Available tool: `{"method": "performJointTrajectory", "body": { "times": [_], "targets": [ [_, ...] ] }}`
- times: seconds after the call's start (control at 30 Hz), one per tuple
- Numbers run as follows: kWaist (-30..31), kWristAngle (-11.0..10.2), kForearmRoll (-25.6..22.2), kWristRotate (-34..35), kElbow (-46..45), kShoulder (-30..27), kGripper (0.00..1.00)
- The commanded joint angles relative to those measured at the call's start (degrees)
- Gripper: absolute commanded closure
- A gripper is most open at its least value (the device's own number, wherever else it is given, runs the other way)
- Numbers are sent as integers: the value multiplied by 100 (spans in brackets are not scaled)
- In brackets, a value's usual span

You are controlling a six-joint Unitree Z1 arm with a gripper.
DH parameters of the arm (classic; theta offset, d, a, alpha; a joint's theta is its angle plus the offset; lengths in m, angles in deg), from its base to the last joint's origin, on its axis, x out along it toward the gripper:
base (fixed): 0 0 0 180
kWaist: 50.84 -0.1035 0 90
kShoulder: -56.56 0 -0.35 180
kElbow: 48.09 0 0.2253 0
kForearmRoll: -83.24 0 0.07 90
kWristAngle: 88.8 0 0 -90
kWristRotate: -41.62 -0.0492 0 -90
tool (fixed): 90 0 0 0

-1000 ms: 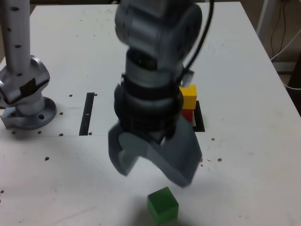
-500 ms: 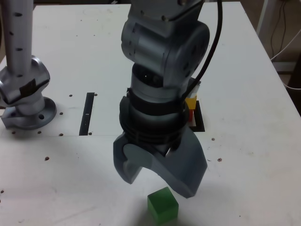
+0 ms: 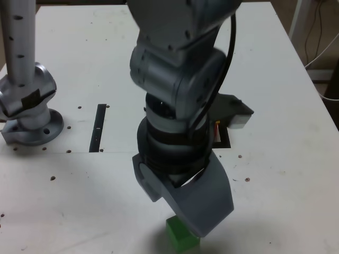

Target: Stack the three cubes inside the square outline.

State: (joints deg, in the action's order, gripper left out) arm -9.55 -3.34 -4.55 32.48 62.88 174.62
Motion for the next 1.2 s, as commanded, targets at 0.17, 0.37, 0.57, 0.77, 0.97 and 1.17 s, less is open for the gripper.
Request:
{"method": "performJointTrajectory", "body": {
  "times": [0.17, 0.37, 0.57, 0.77, 0.97, 1.17],
  "targets": [
    [20, -90, 109, -79, -97, -52, 1],
    [52, -89, 172, -88, -136, -9, 1],
    [125, -41, 276, -88, -179, 224, 2],
    [197, 18, 419, -88, -143, 527, 3],
    [239, 63, 468, -79, -67, 706, 9],
    [239, 45, 430, 154, -70, 779, 38]
  ]
}}
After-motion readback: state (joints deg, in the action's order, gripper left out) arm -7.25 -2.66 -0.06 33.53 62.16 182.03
